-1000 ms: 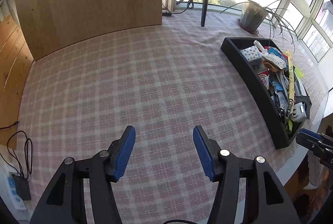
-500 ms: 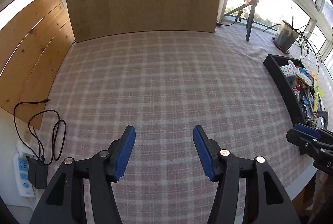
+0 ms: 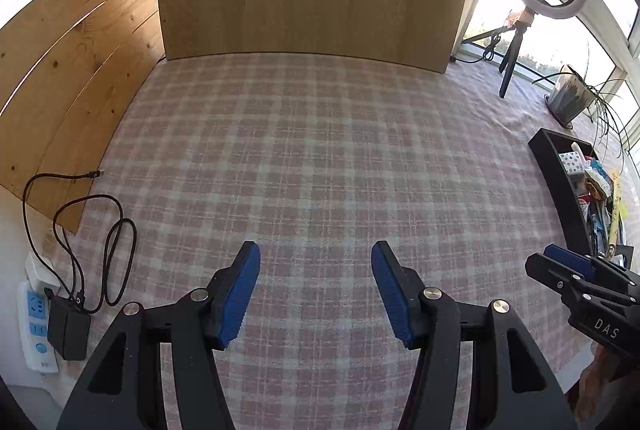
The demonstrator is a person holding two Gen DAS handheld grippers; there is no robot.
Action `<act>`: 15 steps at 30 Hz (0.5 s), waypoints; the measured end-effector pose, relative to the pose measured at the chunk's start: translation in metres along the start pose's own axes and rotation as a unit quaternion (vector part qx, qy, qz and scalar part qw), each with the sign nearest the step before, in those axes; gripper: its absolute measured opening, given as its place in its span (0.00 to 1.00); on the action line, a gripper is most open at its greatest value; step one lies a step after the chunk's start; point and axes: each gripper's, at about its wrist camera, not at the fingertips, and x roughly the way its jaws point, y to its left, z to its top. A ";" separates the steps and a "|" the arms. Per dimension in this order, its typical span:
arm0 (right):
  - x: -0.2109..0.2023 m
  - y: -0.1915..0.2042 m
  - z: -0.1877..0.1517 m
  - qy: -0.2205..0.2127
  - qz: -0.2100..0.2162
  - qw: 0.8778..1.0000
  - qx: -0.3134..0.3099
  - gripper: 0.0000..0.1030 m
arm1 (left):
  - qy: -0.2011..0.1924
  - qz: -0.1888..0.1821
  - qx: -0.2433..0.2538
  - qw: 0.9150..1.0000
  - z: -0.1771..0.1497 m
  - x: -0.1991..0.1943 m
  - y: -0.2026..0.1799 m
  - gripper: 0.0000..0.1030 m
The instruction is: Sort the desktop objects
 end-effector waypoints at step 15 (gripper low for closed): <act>0.018 -0.003 0.002 0.013 -0.009 1.000 -0.005 0.43 | -0.014 -0.021 -0.009 1.000 0.000 0.012 -0.008 0.77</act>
